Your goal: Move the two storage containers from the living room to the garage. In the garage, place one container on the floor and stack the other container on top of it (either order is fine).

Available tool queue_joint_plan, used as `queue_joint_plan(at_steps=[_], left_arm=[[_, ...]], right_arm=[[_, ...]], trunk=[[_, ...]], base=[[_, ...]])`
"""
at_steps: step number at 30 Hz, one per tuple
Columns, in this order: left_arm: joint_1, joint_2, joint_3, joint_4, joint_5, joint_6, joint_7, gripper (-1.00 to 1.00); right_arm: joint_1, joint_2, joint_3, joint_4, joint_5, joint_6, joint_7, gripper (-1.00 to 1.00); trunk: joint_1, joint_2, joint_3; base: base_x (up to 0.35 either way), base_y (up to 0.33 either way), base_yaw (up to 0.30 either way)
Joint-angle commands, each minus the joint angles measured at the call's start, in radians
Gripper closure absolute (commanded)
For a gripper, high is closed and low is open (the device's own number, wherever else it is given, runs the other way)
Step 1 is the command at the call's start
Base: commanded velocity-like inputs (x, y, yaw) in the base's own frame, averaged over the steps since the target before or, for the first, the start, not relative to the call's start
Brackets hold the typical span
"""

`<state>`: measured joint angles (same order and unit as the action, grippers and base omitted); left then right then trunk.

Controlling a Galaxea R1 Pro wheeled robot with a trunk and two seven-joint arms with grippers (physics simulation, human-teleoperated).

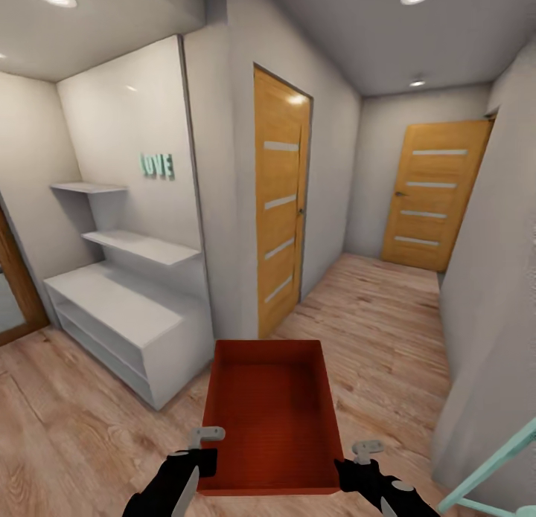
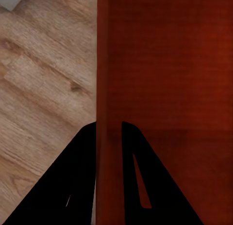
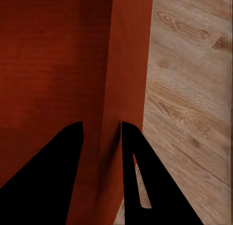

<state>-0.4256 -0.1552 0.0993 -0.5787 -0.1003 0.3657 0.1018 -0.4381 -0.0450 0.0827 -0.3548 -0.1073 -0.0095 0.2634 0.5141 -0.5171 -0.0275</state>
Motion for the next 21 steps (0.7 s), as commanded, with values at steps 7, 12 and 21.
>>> queue_joint_plan(at_steps=[7, 12, 21], left_arm=[[-0.001, -0.001, 0.062, -0.006, -0.033, 0.007, 0.003, 1.00], [-0.001, -0.001, 0.062, -0.006, -0.033, 0.007, 0.003, 1.00], [-0.001, -0.001, 0.062, -0.006, -0.033, 0.007, 0.003, 1.00]], right_arm=[[-0.001, -0.001, 0.006, 0.000, -0.014, -0.001, 0.002, 1.00], [-0.001, -0.001, 0.006, 0.000, -0.014, -0.001, 0.002, 1.00], [-0.001, -0.001, 0.006, 0.000, -0.014, -0.001, 0.002, 1.00]], trunk=[[0.001, -0.002, -0.002], [0.001, -0.002, -0.002], [0.001, -0.002, -0.002]], base=[[0.327, 0.012, -0.268], [0.327, 0.000, -0.263], [0.327, 0.000, -0.282]])
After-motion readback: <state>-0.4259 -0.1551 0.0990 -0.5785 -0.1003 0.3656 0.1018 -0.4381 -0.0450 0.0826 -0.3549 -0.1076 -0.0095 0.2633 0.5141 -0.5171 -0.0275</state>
